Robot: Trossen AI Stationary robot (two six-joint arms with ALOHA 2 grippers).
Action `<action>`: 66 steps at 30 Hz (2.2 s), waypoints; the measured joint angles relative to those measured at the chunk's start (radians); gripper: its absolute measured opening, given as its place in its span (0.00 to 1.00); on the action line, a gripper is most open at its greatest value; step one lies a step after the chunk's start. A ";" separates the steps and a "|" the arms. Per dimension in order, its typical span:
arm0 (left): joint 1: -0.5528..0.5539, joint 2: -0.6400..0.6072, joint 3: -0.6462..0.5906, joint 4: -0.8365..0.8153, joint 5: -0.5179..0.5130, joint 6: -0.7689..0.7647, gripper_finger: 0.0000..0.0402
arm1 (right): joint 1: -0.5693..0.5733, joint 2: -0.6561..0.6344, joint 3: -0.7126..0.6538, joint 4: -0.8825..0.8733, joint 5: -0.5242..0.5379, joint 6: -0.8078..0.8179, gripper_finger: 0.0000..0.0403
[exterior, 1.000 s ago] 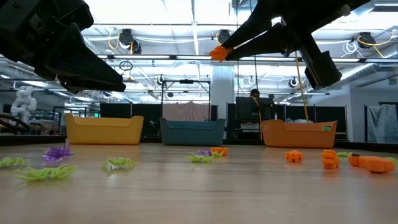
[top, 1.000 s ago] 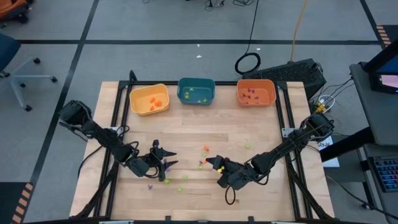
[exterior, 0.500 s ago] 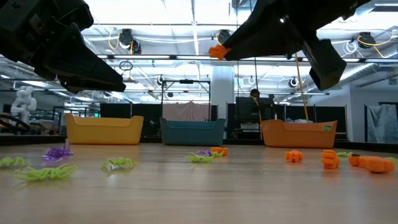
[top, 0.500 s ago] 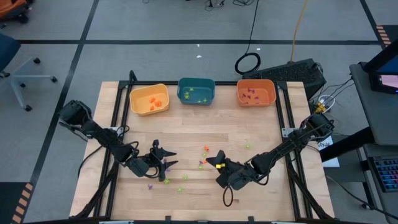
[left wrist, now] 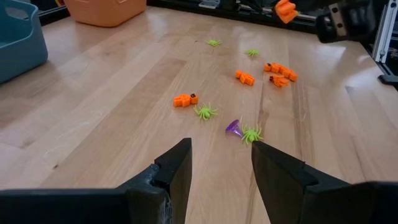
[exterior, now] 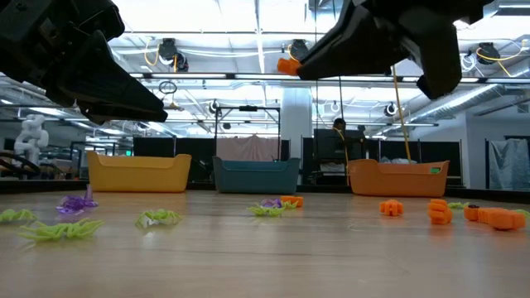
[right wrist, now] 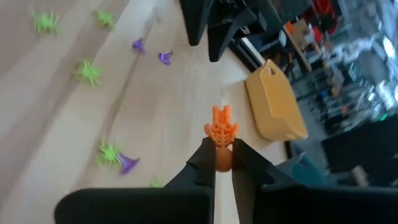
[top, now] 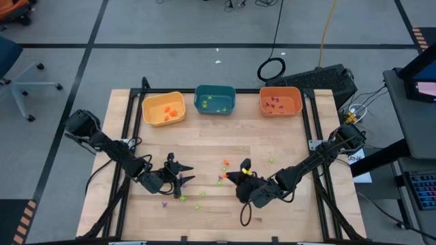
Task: Sort Halloween decoration
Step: Put the orange skeleton toy into the yellow bin
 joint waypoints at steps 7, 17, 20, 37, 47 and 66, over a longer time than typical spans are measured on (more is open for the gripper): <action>0.000 0.000 0.000 0.000 0.000 -0.002 0.41 | -0.001 0.000 0.000 0.015 0.000 0.260 0.02; 0.000 0.000 0.000 0.000 0.000 -0.004 0.41 | -0.002 0.000 0.000 0.085 0.000 0.523 0.02; 0.000 0.000 0.000 0.000 0.000 -0.004 0.41 | -0.002 0.000 0.000 0.094 0.000 0.601 0.02; 0.000 0.000 0.000 0.002 0.000 -0.005 0.41 | -0.002 0.000 0.000 0.111 0.000 0.934 0.02; 0.000 0.000 0.000 0.019 0.000 0.002 0.41 | -0.002 0.000 0.000 0.111 0.000 0.922 0.02; 0.024 0.000 0.001 0.333 0.077 0.049 0.41 | -0.002 0.055 0.000 0.250 0.001 0.469 0.02</action>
